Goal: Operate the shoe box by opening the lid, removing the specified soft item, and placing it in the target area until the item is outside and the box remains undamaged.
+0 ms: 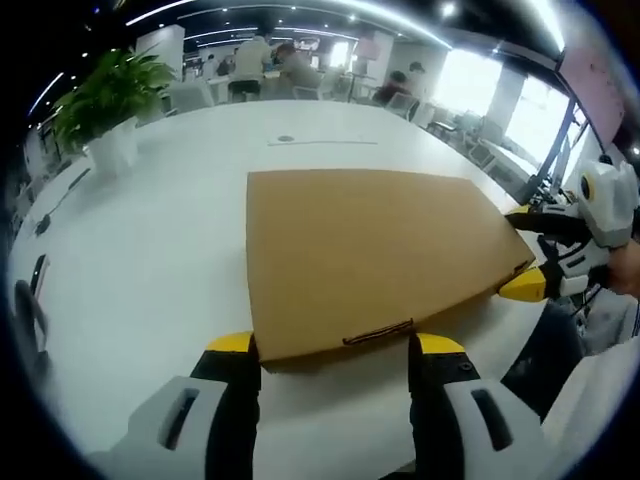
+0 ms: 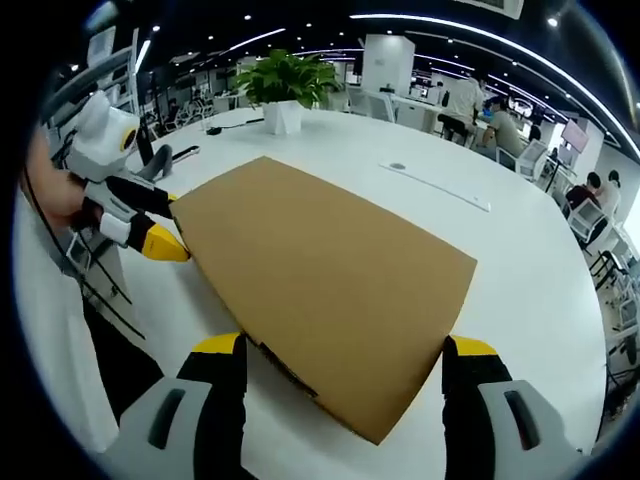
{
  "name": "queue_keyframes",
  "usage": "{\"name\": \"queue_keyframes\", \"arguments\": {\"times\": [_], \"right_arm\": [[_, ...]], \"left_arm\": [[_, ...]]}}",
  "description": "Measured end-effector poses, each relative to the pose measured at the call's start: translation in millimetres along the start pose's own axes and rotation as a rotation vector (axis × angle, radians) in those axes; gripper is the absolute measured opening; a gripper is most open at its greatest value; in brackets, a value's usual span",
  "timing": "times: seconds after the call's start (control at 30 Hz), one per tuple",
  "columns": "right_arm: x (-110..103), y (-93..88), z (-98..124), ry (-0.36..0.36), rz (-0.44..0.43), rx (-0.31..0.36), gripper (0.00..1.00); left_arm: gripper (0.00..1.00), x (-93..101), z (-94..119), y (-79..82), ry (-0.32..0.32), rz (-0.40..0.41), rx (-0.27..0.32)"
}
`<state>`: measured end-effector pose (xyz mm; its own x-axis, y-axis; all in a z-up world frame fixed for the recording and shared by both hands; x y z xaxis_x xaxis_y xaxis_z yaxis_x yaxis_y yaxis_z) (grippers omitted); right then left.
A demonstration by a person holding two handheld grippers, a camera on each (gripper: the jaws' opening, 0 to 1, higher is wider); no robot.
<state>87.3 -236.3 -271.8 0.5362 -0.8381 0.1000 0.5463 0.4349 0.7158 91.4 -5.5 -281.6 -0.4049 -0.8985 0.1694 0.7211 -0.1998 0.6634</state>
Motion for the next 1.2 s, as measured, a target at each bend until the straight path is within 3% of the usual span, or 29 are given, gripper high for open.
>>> {"name": "queue_keyframes", "arguments": {"times": [0.13,0.37,0.77,1.2], "right_arm": [[7.5,-1.9,5.1,0.076,0.035,0.003,0.77],[8.8,-0.6,7.0,0.121,0.02,-0.002,0.75],[5.0,-4.7,12.5,0.115,0.013,-0.012,0.75],[2.0,-7.6,17.0,0.11,0.001,-0.026,0.74]], "left_arm": [[0.59,5.5,4.8,-8.1,0.05,-0.006,-0.019],[0.6,8.2,4.6,-9.6,0.09,0.0,-0.031],[0.59,10.0,7.4,-13.2,0.091,0.017,-0.086],[0.57,10.1,9.1,-17.9,0.076,-0.009,-0.062]]}}
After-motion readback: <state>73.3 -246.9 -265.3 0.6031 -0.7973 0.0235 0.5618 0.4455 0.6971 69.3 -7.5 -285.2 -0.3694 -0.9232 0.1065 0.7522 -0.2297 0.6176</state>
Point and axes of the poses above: the point that each gripper's makers call its tool centre point, and the gripper's own axes: z roughly backward along the fingers, x roughly to its right, y roughly out of its top, the point moved 4 cm from there along z, roughly backward along the fingers
